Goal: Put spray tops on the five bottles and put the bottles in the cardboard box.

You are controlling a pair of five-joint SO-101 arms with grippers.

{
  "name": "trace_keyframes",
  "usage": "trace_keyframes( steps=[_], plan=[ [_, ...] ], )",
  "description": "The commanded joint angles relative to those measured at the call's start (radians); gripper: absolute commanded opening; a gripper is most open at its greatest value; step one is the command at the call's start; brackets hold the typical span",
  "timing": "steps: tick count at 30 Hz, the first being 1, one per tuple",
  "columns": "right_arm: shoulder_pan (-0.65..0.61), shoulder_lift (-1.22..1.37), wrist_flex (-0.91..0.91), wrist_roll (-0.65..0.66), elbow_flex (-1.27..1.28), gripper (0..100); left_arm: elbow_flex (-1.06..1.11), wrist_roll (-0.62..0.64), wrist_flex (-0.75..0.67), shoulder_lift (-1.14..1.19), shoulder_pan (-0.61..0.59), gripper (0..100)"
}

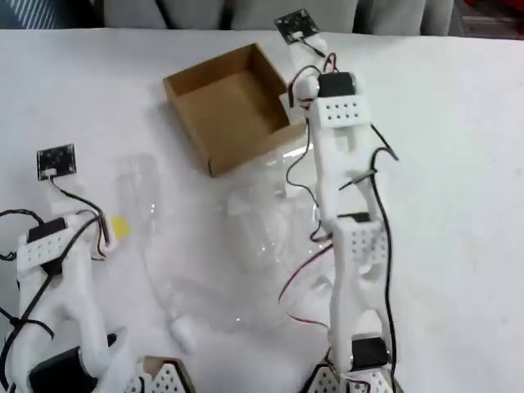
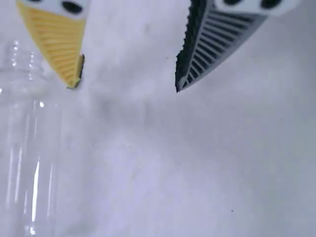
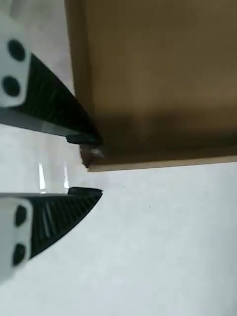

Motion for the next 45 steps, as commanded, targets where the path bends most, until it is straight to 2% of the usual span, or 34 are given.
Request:
trace_keyframes(
  steps=[1,7,9,13,19,28,34,38,42,45],
  plan=[
    [-0.002,0.157,0.005,0.009,-0.258,11.3,-0.015,-0.009,-0.035,-0.001,0.012,29],
    [-0.005,0.346,0.004,0.008,-0.411,10.8,-0.015,-0.009,-0.035,-0.001,0.013,29],
    [-0.004,0.361,0.005,0.005,-0.411,10.4,-0.015,-0.009,-0.037,-0.001,0.013,29],
    [-0.002,0.361,0.053,0.003,-0.414,0.9,-0.015,-0.009,-0.037,-0.001,0.013,29],
    [-0.013,0.360,0.182,-0.017,-0.420,1.6,-0.015,-0.008,-0.037,0.001,0.013,29],
    [-0.002,0.252,0.407,-0.292,-0.419,1.6,-0.015,-0.008,-0.037,0.001,0.013,29],
    [0.048,0.232,0.415,-0.585,-0.411,1.6,-0.015,-0.008,-0.037,0.001,0.013,29],
    [0.088,0.232,0.424,-0.647,-0.408,1.6,-0.015,-0.008,-0.037,0.001,0.012,29],
    [0.127,0.229,0.429,-0.772,-0.351,1.4,-0.015,-0.008,-0.037,0.001,0.012,29],
    [0.131,0.188,0.429,-0.783,-0.261,1.4,-0.015,-0.008,-0.037,0.001,0.012,29]
  ],
)
